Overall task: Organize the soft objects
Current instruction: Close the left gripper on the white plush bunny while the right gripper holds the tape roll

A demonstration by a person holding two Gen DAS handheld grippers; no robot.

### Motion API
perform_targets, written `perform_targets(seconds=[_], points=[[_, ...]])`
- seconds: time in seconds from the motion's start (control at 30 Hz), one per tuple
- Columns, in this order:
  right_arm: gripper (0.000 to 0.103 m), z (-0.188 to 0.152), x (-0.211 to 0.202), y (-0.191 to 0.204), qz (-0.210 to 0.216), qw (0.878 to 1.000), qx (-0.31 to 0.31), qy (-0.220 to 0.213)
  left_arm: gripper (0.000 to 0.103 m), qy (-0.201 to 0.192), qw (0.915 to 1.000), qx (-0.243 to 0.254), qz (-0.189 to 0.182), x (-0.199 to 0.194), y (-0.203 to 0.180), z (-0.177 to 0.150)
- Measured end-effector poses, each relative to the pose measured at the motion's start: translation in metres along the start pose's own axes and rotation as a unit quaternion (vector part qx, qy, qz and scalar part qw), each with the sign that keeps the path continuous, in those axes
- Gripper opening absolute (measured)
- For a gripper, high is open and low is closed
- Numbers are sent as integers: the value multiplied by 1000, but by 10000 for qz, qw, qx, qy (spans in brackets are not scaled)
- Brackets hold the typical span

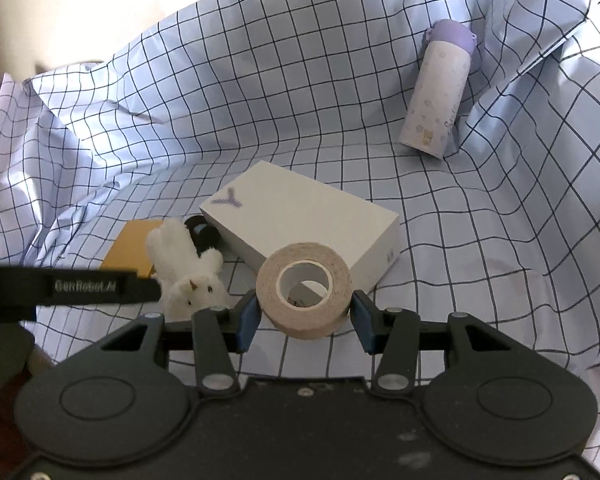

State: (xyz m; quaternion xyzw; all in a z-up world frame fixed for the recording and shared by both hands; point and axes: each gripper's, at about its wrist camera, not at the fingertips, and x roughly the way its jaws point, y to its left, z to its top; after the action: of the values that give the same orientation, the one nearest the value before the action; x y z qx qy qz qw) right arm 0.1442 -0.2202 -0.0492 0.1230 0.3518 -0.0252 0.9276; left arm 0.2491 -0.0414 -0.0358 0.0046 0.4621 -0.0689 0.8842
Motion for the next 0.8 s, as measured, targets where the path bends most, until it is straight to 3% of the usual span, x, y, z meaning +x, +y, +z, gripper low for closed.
perform_targets(seconds=[0.23,0.57,0.6,0.67,0.8], points=[[48,-6,3,-4,-10,9999,2,107,84,168,9995,7,-277,18,-24,2],[48,-10,5,-8,-39,9998,39,195,84,263,9996,-20,-75,50,-41,7],[48,-10,5,-8,-37,9998,47,197,83,278,9996,-29,-63,52,-41,8],[48,-11,5,-8,-37,9998,61,197,64,338,9994,-21,-72,55,-40,9],[48,-11,6,-8,-46,9997,79,210,57,233,9994,95,-232,48,-36,5]])
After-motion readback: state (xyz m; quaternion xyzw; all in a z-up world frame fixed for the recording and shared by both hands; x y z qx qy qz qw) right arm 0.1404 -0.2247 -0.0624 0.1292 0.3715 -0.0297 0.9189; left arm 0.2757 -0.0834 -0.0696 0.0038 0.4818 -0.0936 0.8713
